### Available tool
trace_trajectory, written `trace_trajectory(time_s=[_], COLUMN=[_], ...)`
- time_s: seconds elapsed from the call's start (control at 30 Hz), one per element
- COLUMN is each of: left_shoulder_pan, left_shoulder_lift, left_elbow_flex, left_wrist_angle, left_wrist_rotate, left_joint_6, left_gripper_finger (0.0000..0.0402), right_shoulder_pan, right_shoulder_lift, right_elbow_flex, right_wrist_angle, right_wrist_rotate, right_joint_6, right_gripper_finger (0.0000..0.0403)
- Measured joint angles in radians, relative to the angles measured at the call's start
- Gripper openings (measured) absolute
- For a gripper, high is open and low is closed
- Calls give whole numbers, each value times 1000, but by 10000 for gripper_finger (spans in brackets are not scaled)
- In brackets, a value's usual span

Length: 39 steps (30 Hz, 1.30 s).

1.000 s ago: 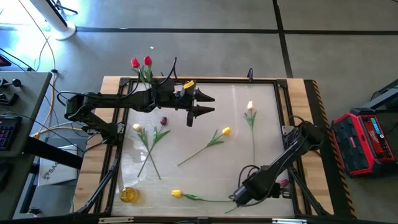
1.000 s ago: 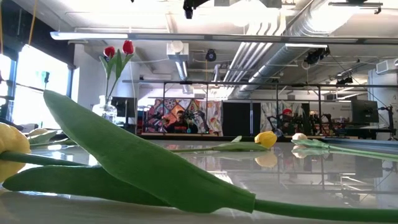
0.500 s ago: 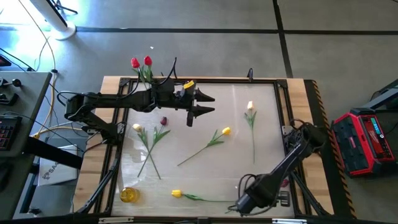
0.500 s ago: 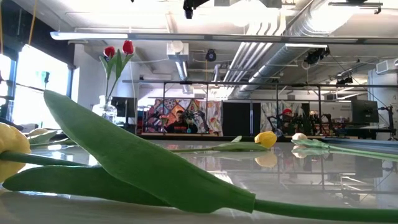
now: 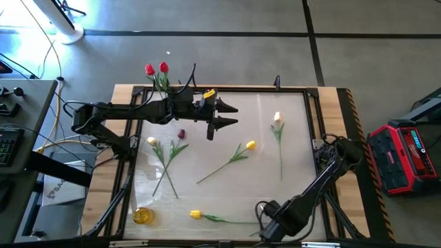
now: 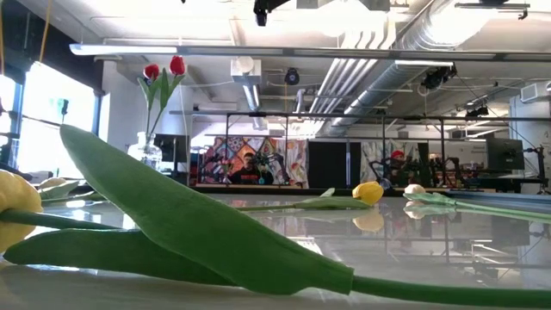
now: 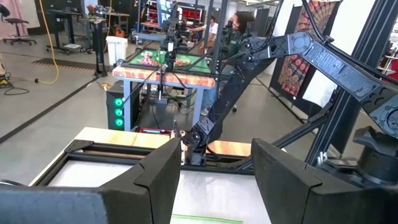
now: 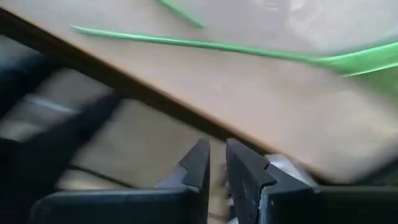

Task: Sort flowers into vase by color
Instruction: Put the right dark red flower into the transparent vase

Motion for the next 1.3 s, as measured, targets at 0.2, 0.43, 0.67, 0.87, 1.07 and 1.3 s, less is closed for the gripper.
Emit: trace_trajectory(time_s=[0.2, 0.43, 0.67, 0.87, 1.07, 1.3], left_shoulder_pan=[0, 0, 0, 0, 0, 0], left_shoulder_lift=[0, 0, 0, 0, 0, 1], left_elbow_flex=[0, 0, 0, 0, 0, 0], left_wrist_angle=[0, -1, -19, -24, -26, -63], left_wrist_rotate=[0, 0, 0, 0, 0, 0], left_joint_6=[0, 0, -2, -2, -44, -65], left_gripper_finger=[184, 184, 184, 184, 184, 184], right_shoulder_pan=[-5, -4, 45, 115, 204, 241], right_shoulder_lift=[0, -1, -6, -7, -18, -104], right_elbow_flex=[0, -1, -1, -84, -174, -216], right_wrist_angle=[-272, -472, -520, -470, -306, -238], right_wrist_rotate=[43, 105, 112, 92, 65, 178], right_joint_6=[-339, -500, -528, -799, -865, -861], right_gripper_finger=[42, 91, 159, 154, 120, 91])
